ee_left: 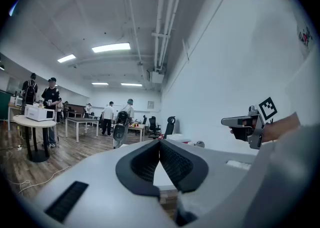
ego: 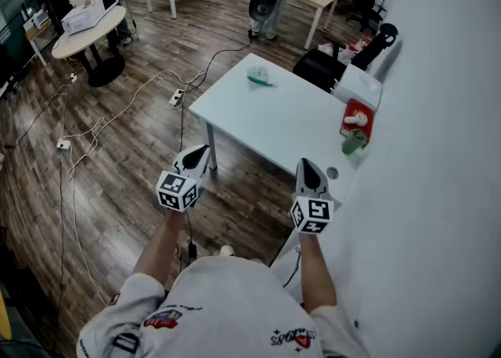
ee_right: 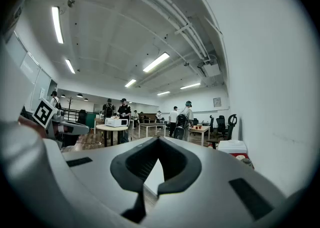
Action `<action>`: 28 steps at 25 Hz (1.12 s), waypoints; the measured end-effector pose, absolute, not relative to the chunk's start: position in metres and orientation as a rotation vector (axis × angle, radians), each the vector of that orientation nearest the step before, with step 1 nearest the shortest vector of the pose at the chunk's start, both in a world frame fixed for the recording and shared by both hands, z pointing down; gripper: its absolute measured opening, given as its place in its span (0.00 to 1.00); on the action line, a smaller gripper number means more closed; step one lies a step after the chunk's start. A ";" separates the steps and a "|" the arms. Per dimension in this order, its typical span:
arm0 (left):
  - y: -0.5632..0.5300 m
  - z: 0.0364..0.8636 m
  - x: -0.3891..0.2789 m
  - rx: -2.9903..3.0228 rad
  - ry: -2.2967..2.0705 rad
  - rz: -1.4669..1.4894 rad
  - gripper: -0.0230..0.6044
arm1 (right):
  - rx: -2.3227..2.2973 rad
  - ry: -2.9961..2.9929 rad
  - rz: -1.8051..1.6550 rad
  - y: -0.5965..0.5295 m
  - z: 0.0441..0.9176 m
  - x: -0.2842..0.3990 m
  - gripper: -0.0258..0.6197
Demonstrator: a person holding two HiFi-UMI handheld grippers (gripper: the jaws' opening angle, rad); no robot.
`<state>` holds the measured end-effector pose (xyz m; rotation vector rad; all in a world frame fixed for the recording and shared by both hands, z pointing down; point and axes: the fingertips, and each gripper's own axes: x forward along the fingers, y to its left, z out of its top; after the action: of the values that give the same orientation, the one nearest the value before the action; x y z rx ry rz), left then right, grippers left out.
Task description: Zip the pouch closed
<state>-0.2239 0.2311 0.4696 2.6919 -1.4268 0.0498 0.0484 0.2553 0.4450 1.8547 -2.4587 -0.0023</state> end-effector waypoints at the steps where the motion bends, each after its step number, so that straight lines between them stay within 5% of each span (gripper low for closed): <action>1: 0.230 0.468 -0.223 2.696 -1.429 0.050 0.05 | 1.851 -2.476 -0.001 0.254 0.443 0.048 0.04; 19: 0.217 0.470 -0.212 2.701 -1.424 0.058 0.06 | 1.850 -2.500 -0.035 0.245 0.442 0.055 0.05; 28: 0.210 0.469 -0.217 2.672 -1.484 0.031 0.43 | 1.820 -2.529 -0.061 0.244 0.440 0.048 0.28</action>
<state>-0.2168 0.2104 0.4692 2.6724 -1.4836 0.0309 0.0482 0.2445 0.4404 1.8197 -2.5292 -0.0607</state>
